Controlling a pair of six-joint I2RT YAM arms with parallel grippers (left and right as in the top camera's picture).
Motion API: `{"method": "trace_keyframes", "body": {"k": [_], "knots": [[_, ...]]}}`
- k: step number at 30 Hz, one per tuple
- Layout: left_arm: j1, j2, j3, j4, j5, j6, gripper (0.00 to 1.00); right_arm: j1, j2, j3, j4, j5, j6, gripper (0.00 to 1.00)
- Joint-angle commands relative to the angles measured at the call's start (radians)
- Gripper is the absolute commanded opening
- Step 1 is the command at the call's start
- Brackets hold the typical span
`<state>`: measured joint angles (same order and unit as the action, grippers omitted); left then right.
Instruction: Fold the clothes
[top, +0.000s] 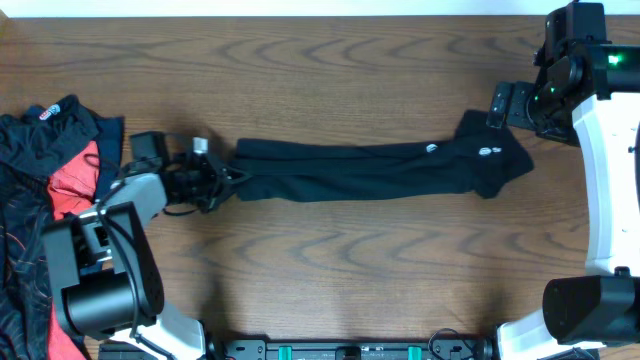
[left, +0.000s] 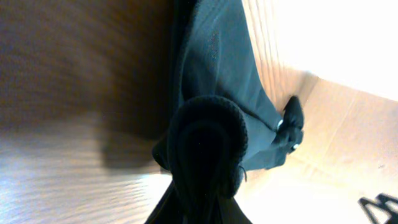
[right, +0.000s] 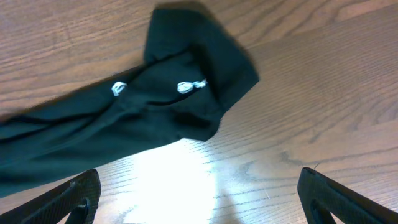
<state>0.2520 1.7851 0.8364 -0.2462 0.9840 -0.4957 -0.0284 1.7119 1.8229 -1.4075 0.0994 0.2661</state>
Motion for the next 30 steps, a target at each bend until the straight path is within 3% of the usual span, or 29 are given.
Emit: {"method": "trace_keyframes", "body": {"k": [1, 7, 14, 22, 30], "knots": [[0.048, 0.01, -0.013, -0.03, 0.029, 0.049, 0.06, 0.01, 0.001, 0.002, 0.005, -0.003, -0.012, 0.99], [0.072, 0.01, -0.014, -0.047, 0.026, 0.086, 0.06, 0.01, 0.001, 0.002, 0.006, -0.003, -0.012, 0.99], [0.003, -0.035, -0.014, -0.059, 0.017, 0.107, 0.06, 0.01, 0.001, 0.002, 0.013, -0.003, -0.012, 0.99], [-0.093, -0.166, -0.013, -0.068, -0.06, 0.09, 0.06, 0.01, 0.001, 0.002, 0.003, -0.003, -0.014, 0.99], [-0.103, -0.286, -0.013, -0.152, -0.122, 0.082, 0.06, 0.01, 0.001, 0.002, 0.0, -0.003, -0.02, 0.99]]}}
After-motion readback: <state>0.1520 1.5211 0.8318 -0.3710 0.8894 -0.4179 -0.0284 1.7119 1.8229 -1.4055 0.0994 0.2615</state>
